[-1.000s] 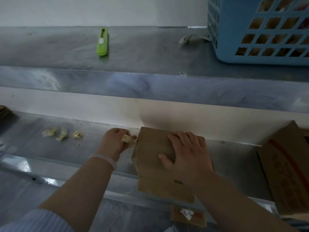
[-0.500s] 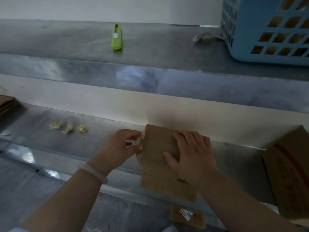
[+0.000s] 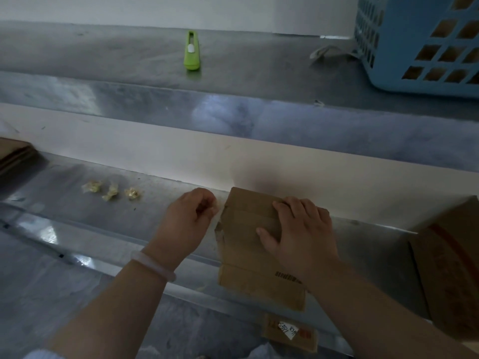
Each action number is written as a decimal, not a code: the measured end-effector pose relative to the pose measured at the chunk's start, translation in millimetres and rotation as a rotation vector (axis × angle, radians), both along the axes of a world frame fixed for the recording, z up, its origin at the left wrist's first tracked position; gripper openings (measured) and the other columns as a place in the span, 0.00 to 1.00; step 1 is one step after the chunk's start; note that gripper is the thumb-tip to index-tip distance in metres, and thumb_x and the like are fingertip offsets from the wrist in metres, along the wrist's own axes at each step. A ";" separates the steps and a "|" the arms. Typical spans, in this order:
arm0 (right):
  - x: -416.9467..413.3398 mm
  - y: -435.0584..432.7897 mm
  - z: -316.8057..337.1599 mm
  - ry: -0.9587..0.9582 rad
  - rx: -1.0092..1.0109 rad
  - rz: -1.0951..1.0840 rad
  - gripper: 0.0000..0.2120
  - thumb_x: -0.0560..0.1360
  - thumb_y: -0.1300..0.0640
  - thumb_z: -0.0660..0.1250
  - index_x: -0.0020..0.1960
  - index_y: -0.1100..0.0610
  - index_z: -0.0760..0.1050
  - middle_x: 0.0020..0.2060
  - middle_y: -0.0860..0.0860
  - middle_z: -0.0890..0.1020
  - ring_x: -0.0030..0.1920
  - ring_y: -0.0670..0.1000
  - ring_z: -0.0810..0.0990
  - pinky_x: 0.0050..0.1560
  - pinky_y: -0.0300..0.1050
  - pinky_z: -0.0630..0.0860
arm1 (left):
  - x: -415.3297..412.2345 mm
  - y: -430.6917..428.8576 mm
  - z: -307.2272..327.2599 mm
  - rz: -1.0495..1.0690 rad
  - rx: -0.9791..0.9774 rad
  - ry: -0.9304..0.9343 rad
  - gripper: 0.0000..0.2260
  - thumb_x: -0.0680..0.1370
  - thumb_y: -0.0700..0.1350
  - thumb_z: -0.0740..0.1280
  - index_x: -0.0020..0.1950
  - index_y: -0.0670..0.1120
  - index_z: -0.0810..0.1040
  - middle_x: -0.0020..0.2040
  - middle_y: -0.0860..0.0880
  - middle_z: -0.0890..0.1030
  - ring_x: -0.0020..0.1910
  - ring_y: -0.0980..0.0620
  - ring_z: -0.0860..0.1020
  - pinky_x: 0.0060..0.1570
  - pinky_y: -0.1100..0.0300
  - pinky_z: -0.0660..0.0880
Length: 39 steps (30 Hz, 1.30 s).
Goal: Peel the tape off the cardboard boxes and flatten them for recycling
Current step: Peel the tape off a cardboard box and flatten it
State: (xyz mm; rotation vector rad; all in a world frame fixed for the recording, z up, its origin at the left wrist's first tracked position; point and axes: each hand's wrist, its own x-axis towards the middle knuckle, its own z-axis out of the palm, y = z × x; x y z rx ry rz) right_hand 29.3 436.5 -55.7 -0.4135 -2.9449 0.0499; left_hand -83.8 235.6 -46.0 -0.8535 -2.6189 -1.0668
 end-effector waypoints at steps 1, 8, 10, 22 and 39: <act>-0.1 -0.2 -0.4 0.004 0.002 0.001 0.34 0.73 0.30 0.48 0.66 0.52 0.72 0.62 0.50 0.74 0.62 0.55 0.71 0.62 0.56 0.68 | -0.4 -4.7 2.2 -0.023 -0.001 -0.046 0.11 0.73 0.41 0.71 0.39 0.55 0.73 0.33 0.59 0.76 0.38 0.66 0.76 0.37 0.78 0.68; 1.8 -2.6 -0.1 0.020 0.020 -0.001 0.34 0.73 0.31 0.49 0.64 0.54 0.74 0.60 0.51 0.76 0.60 0.56 0.72 0.60 0.57 0.68 | 3.8 -22.8 3.3 -0.050 0.304 -0.719 0.10 0.72 0.40 0.73 0.47 0.51 0.76 0.36 0.46 0.84 0.34 0.46 0.83 0.35 0.58 0.81; 2.4 -3.0 0.3 0.017 0.021 -0.002 0.34 0.73 0.31 0.49 0.65 0.53 0.74 0.60 0.51 0.75 0.60 0.56 0.72 0.61 0.56 0.68 | 10.7 -17.7 -0.7 0.025 0.264 -0.525 0.06 0.73 0.42 0.73 0.43 0.54 0.81 0.35 0.52 0.84 0.33 0.52 0.82 0.35 0.63 0.79; 2.9 -3.0 -0.7 0.025 0.016 -0.007 0.35 0.73 0.30 0.49 0.65 0.53 0.73 0.61 0.50 0.75 0.61 0.55 0.71 0.61 0.55 0.67 | 31.7 -20.2 -16.0 -0.188 -0.090 0.194 0.13 0.73 0.46 0.73 0.54 0.42 0.83 0.44 0.47 0.81 0.39 0.51 0.78 0.40 0.55 0.79; 3.7 -3.0 2.4 -0.027 0.010 -0.007 0.35 0.73 0.30 0.48 0.67 0.52 0.71 0.62 0.50 0.73 0.62 0.55 0.69 0.63 0.56 0.66 | 59.9 -10.1 -55.2 0.223 0.406 -0.911 0.10 0.69 0.49 0.76 0.46 0.47 0.80 0.38 0.49 0.84 0.40 0.52 0.84 0.37 0.58 0.81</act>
